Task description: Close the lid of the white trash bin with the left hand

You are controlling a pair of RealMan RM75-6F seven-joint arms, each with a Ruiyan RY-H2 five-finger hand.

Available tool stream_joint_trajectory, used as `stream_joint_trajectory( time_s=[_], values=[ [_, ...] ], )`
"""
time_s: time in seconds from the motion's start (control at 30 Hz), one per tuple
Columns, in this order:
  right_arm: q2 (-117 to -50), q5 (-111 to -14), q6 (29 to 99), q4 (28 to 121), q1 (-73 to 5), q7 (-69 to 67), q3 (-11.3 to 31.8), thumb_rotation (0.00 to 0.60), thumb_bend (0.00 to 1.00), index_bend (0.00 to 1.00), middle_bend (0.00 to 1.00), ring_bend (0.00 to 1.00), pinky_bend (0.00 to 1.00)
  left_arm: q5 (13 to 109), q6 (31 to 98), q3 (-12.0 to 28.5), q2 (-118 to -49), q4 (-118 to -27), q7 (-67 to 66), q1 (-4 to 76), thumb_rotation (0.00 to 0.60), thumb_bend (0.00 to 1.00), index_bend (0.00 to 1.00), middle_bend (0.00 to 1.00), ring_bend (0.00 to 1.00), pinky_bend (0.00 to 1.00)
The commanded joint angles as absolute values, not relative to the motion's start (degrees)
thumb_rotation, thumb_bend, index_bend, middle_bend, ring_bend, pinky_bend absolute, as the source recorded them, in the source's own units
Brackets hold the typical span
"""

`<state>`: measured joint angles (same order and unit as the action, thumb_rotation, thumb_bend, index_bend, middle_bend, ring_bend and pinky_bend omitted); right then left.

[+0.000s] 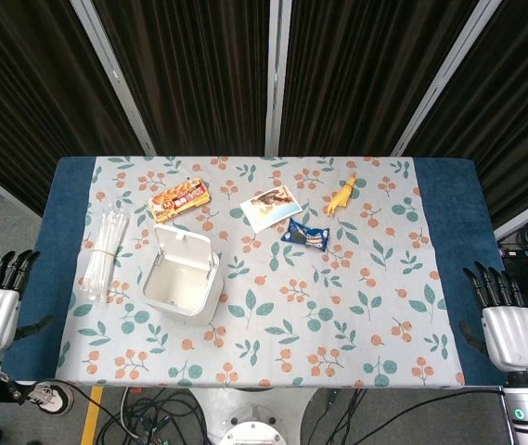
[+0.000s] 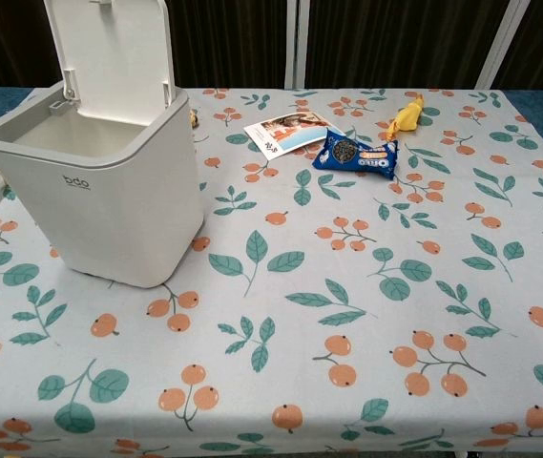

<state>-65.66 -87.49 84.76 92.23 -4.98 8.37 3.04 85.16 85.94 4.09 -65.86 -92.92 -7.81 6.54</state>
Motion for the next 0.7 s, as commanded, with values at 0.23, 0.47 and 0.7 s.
stream_joint_trajectory(
  time_s=[0.23,0.47,0.7],
  values=[
    [-65.7,-87.1,84.3,92.3,-5.2,8.8,3.1,0.6,0.21,0.0,0.0,0.0,0.0,85.4,85.3,3.9,-65.9,-92.3,-5.7,6.8,0.6,0.06,0.08,0.08,0.05,0.13],
    [-65.7,-87.3,84.4,92.3,-5.1,8.7,2.9,0.6,0.22,0.0,0.0,0.0,0.0,86.0,84.9,4.2,-65.2,-92.4,-4.3,7.6,0.6,0.06,0.08,0.08,0.05,0.13],
    [-65.6,-86.7,84.5,92.1,-4.9,8.3,3.1,0.6,0.22,0.0,0.0,0.0,0.0,85.3,84.0,6.0,-63.9,-93.1,-1.4,9.1,0.6,0.06,0.11,0.09,0.05,0.14]
  ],
)
